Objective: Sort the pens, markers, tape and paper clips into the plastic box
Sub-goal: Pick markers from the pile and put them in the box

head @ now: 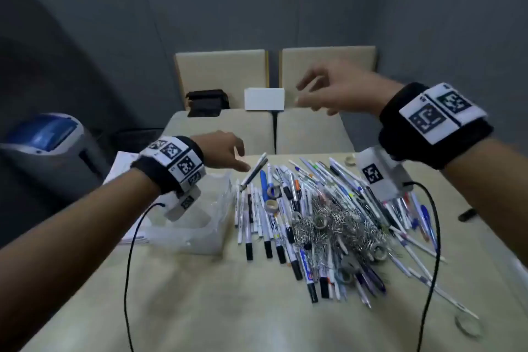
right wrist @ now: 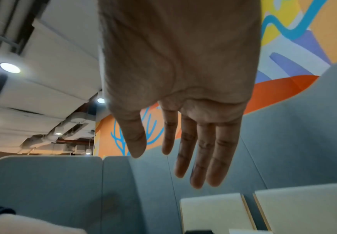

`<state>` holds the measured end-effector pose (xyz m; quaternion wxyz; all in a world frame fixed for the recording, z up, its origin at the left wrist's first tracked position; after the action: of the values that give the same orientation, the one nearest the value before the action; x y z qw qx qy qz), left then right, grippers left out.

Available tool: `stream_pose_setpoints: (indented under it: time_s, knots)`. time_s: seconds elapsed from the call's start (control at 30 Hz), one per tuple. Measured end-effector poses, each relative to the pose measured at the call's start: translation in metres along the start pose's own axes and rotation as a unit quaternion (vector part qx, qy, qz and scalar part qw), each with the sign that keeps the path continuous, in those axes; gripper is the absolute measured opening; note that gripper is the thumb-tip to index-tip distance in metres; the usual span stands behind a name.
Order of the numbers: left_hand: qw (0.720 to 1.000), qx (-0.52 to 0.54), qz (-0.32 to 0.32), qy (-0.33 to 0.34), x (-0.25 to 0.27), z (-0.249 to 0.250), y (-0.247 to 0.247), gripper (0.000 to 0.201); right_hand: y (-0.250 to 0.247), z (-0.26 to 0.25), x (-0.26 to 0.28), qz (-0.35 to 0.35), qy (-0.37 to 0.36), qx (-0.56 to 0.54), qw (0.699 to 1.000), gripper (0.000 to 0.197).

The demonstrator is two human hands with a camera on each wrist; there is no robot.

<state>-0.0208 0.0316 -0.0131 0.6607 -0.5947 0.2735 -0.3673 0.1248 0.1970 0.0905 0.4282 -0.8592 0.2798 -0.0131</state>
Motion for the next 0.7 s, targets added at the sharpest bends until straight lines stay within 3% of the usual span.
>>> stream_pose_setpoints:
  time_s: [0.1, 0.23, 0.4, 0.57, 0.7]
  knots:
    - [0.995, -0.098, -0.016, -0.026, 0.013, -0.022, 0.057, 0.057, 0.046, 0.041, 0.014, -0.006, -0.013, 0.01, 1.0, 0.027]
    - [0.996, -0.077, -0.007, -0.049, 0.036, -0.039, 0.102, 0.058, 0.106, 0.073, 0.035, 0.003, -0.022, -0.013, 1.0, 0.022]
    - [0.99, -0.09, 0.106, -0.01, 0.067, -0.033, 0.11, 0.053, 0.161, 0.074, 0.068, 0.027, -0.041, -0.027, 0.998, 0.015]
    - [0.986, -0.01, 0.164, -0.009, 0.118, -0.042, 0.118, 0.066, 0.172, 0.054, 0.103, 0.039, -0.058, 0.025, 0.997, 0.026]
    - [0.973, 0.019, 0.228, -0.031, 0.15, -0.06, 0.132, 0.061, 0.166, 0.053, 0.117, 0.065, -0.057, 0.053, 0.995, 0.029]
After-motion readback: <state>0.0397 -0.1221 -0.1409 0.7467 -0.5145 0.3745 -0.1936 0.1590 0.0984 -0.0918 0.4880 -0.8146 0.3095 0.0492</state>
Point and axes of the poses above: each hand's wrist, its own x-axis away from the middle knuckle, its own y-axis out of the palm, z = x × y, the point moved 4 cm from there along -x, towards the middle knuckle, and after that the axes turned 15 degrees about z, right-handed, at the moved point
